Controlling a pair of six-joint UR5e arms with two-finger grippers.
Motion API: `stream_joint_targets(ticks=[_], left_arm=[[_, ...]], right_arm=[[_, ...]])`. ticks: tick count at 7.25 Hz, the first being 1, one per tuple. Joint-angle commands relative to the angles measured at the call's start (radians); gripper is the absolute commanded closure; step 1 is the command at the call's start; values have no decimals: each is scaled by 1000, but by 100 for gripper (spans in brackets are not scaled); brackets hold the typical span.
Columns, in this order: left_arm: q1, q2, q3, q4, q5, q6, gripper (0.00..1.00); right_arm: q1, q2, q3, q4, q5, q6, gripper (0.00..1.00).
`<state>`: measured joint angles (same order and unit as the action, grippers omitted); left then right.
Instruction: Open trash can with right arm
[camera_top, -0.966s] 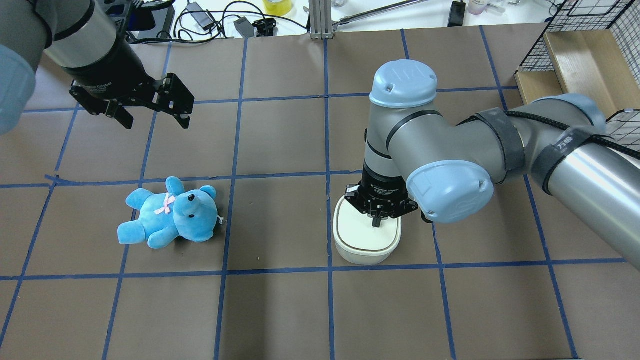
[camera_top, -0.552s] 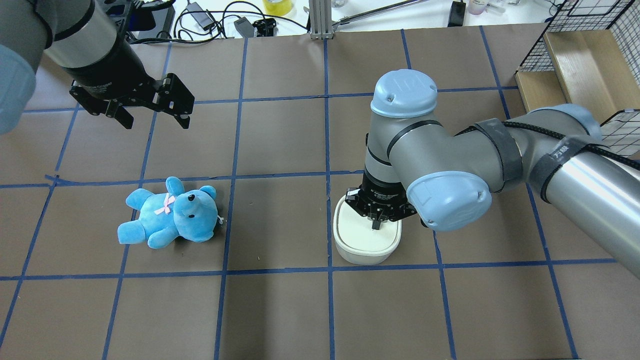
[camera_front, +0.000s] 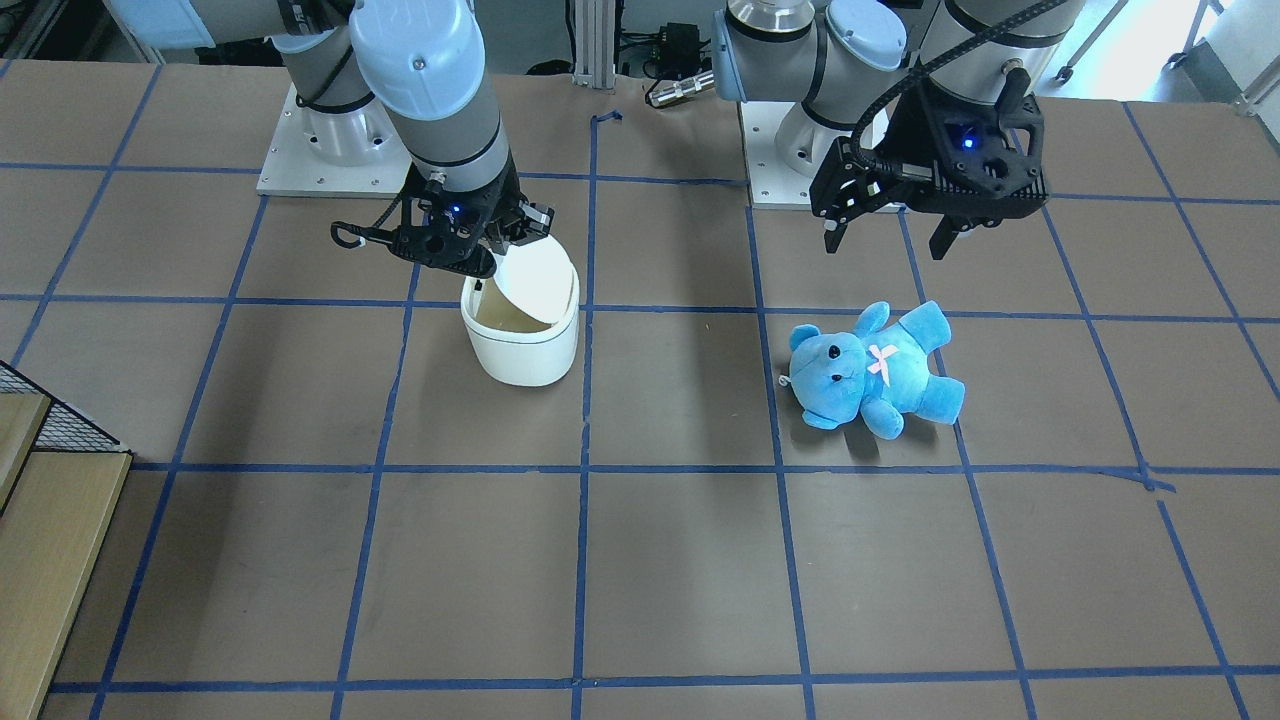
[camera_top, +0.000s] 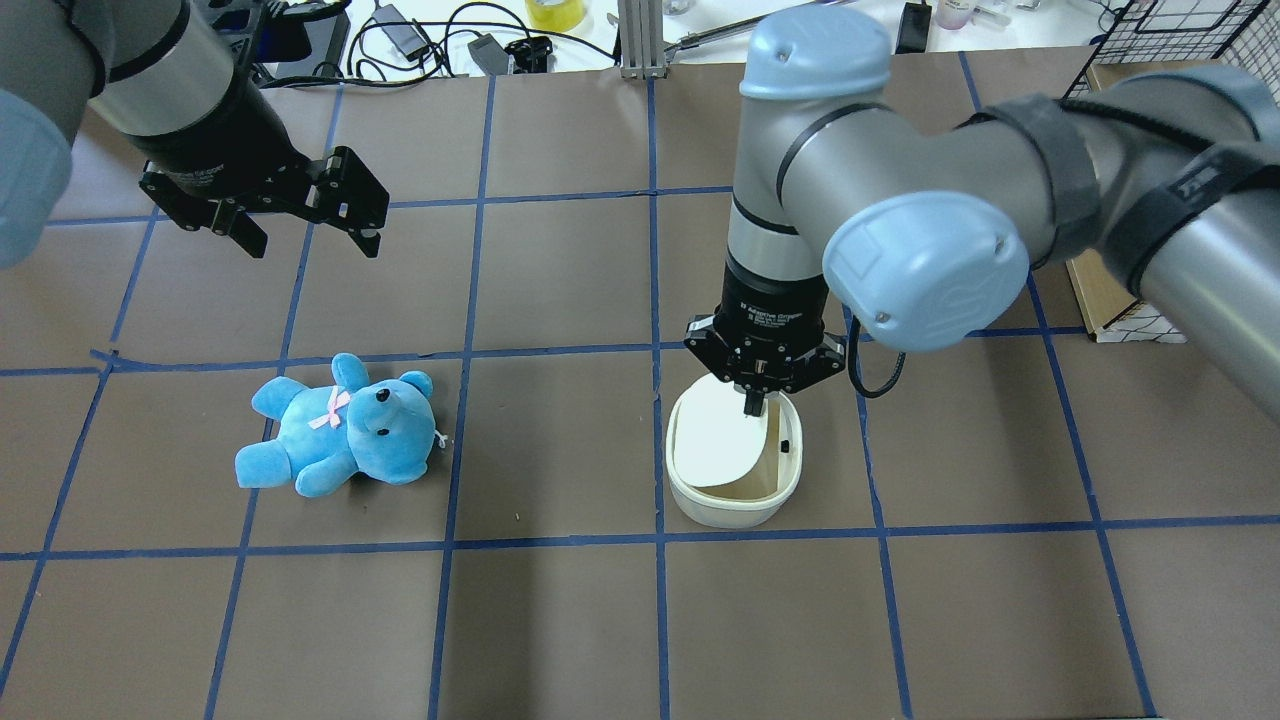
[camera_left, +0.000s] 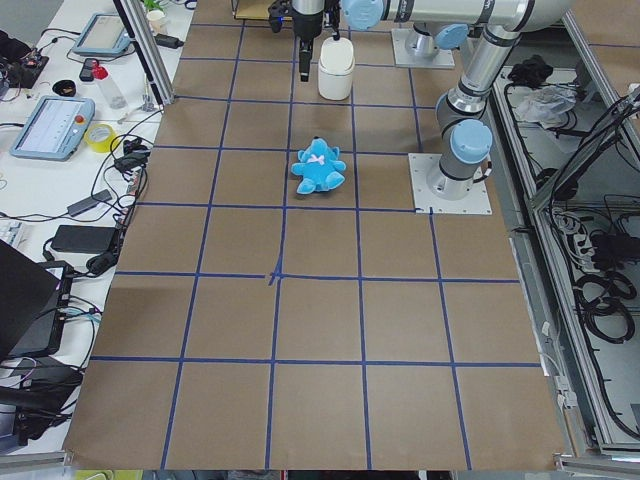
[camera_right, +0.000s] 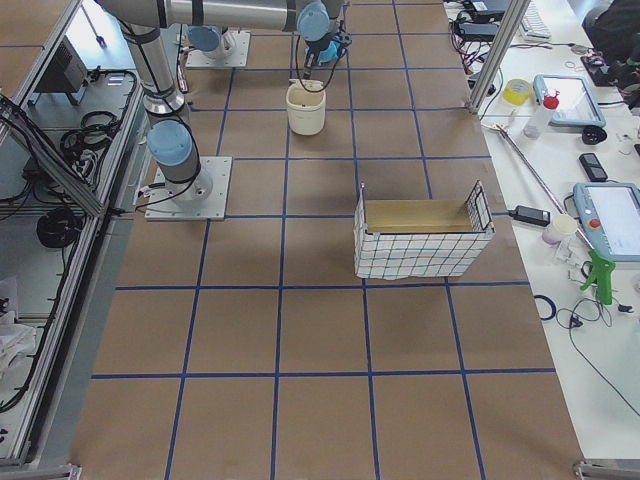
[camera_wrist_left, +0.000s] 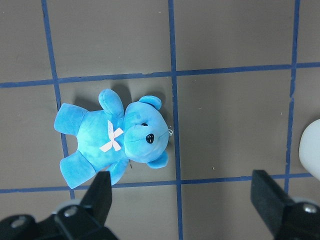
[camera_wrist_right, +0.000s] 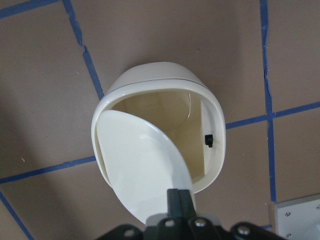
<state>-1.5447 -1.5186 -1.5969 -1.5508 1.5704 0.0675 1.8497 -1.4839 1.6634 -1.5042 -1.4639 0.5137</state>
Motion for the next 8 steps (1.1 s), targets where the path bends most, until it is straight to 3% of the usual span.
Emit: stream_joint_targets(ticks=[1, 2, 3, 4, 8], left_arm=[[0, 0, 0, 0, 0, 0, 0], [0, 0, 0, 0, 0, 0, 0], [0, 0, 0, 0, 0, 0, 0], [0, 0, 0, 0, 0, 0, 0], [0, 0, 0, 0, 0, 0, 0]], right_arm=[[-12, -10, -100, 71, -16, 0, 60], [-12, -12, -144, 70, -85, -18, 16], [-13, -10, -183, 70, -123, -29, 0], [-20, -10, -203, 68, -127, -35, 0], [-150, -24, -218, 61, -128, -337, 0]])
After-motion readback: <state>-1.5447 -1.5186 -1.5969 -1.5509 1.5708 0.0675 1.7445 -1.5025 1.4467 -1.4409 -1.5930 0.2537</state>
